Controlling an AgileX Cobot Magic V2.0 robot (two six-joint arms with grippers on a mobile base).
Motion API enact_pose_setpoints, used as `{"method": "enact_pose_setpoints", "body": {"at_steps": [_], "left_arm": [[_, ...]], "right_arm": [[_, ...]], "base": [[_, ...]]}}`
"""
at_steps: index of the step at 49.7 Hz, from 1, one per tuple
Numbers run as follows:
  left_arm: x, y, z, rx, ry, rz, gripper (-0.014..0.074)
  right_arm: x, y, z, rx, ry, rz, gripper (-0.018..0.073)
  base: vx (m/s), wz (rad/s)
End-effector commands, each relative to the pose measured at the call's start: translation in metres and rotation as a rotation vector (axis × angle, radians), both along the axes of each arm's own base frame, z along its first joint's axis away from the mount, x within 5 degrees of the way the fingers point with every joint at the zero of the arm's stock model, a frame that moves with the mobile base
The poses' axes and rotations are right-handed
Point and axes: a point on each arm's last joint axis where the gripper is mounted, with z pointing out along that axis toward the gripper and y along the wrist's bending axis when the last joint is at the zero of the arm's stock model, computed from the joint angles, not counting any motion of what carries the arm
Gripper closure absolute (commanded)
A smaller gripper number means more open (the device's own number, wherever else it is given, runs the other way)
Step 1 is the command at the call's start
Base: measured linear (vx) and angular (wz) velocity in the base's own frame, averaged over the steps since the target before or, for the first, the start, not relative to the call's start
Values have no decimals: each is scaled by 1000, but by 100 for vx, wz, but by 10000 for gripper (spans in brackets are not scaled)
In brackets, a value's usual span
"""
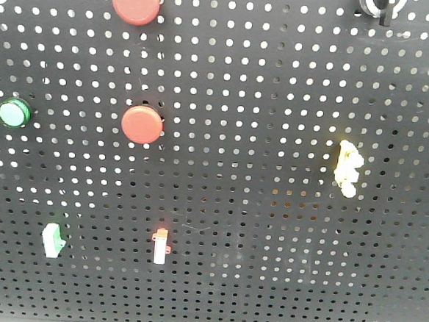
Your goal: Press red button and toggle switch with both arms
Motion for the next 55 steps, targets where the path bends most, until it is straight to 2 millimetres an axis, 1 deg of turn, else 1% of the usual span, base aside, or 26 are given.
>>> {"method": "enact_pose_setpoints", "body": {"at_steps": [1,4,5,6,9,11,14,17,21,26,33,39,45,51,55], "left_arm": [[-4,-16,28,7,-107,-156,594],[-3,-28,37,51,-148,-272,594],[-3,-33,40,35,-156,-318,594],[-1,-37,43,63,-172,-355,594],[5,-51,50,59,-201,-473,594],[11,-58,54,48,-212,-528,594],[31,-70,61,11,-203,-576,594],[47,-75,69,-10,-200,-581,594],[66,-82,75,-12,-193,-588,594],[80,-87,84,-15,-208,-584,594],[100,-89,89,-29,-218,-532,594],[114,-89,87,-41,-212,-467,594],[125,-91,80,-49,-186,-451,594],[132,-93,75,-56,-161,-455,594],[132,-95,74,-61,-146,-478,594]], "right_arm": [[-2,0,10,0,-41,1,562],[-1,0,9,2,-26,0,562],[-1,0,9,2,-23,-1,562],[-1,0,9,2,-22,-1,562],[-1,0,9,3,-20,-1,562],[-1,0,9,1,-20,-1,562],[-1,0,9,-5,-20,-3,562],[-1,0,8,-6,-16,-4,562],[-1,0,8,-6,-14,-4,562],[-1,0,8,-9,-12,-5,562],[-1,0,8,-14,-12,-7,562],[-1,0,8,-13,-9,-7,562],[-1,0,8,-13,-9,-7,562],[-1,0,8,-13,-9,-7,562],[-1,0,8,-13,-9,-6,562]], "base": [[0,0],[0,0],[0,0],[0,0],[0,0],[0,0],[0,0],[0,0],[0,0],[0,0],[0,0],[0,0],[0,0],[0,0],[0,0]]}}
